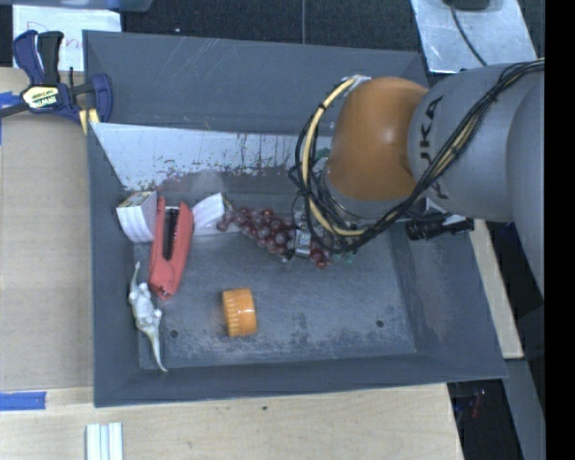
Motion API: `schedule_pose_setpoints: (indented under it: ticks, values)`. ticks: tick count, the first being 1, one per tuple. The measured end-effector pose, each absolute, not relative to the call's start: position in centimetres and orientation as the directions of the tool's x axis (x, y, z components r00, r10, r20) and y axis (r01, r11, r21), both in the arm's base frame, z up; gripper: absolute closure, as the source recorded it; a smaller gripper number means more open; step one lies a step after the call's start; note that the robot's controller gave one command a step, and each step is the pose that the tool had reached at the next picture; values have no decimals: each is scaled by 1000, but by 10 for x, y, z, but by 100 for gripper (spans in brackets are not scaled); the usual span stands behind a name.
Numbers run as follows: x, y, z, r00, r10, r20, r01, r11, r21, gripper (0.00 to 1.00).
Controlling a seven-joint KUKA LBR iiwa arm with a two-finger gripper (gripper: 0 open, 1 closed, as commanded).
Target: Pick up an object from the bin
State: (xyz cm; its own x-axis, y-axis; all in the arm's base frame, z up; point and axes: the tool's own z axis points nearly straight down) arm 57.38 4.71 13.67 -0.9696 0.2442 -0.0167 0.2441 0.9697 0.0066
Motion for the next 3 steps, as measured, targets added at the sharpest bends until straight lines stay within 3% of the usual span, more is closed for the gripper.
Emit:
schedule_pose_setpoints:
  ticks: [3]
  values:
    - [574,46,179,-970,242,-18,241,970,8,100]
